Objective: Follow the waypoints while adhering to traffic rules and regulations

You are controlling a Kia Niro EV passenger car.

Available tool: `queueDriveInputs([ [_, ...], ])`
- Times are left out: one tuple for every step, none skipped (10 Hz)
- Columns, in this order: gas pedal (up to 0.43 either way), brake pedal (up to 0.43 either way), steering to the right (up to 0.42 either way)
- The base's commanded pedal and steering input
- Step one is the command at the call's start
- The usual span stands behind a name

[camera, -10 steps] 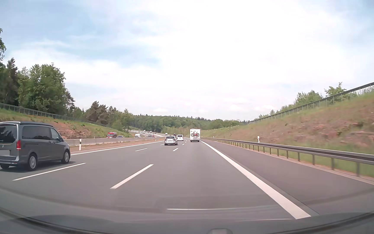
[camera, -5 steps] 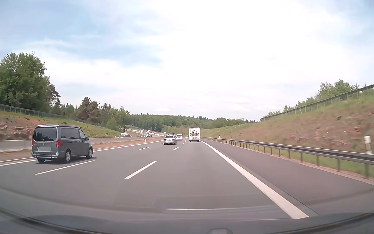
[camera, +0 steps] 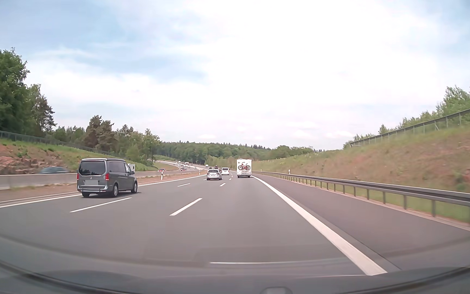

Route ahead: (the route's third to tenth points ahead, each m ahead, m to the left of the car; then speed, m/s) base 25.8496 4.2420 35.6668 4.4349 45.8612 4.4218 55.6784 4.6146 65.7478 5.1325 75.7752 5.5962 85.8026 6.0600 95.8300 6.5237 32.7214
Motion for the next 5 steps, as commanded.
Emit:
queueDriveInputs([
  [0.240, 0.000, -0.006],
  [0.240, 0.000, -0.006],
  [0.240, 0.000, -0.008],
  [0.240, 0.000, -0.009],
  [0.240, 0.000, -0.009],
])
